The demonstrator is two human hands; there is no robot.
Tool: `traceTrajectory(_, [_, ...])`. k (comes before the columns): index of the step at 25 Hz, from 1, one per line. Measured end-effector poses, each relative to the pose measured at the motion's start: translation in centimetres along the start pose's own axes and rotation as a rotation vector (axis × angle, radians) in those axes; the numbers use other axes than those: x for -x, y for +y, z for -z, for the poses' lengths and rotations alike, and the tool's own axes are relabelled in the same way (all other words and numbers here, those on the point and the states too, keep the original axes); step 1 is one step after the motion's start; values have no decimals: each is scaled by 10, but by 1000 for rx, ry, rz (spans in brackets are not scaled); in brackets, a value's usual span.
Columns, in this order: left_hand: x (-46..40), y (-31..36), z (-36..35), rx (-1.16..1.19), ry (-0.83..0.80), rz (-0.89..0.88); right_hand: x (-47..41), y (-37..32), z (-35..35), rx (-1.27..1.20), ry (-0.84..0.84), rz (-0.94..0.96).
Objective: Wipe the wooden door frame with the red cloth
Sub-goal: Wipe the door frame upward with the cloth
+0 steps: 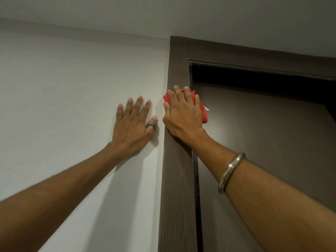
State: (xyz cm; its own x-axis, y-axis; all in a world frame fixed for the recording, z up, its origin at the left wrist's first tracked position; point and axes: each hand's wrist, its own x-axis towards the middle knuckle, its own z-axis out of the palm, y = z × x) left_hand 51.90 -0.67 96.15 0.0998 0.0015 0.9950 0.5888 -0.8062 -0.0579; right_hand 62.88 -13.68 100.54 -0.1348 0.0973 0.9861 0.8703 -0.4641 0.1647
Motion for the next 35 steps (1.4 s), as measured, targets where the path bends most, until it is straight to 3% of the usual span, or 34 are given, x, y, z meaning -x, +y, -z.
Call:
traceTrajectory(8, [-25, -2, -6, -58, 22, -7, -81, 11, 10, -31, -5, -18])
traceTrajectory(18, [-21, -3, -2, -66, 1, -38, -51, 10, -4, -56, 87, -30])
traceTrajectory(27, [-49, -15, -3, -38, 33, -104, -169, 29, 13, -114, 49, -29])
traceTrajectory(35, [-38, -14, -3, -48, 20, -94, -121, 18, 11, -129, 82, -99])
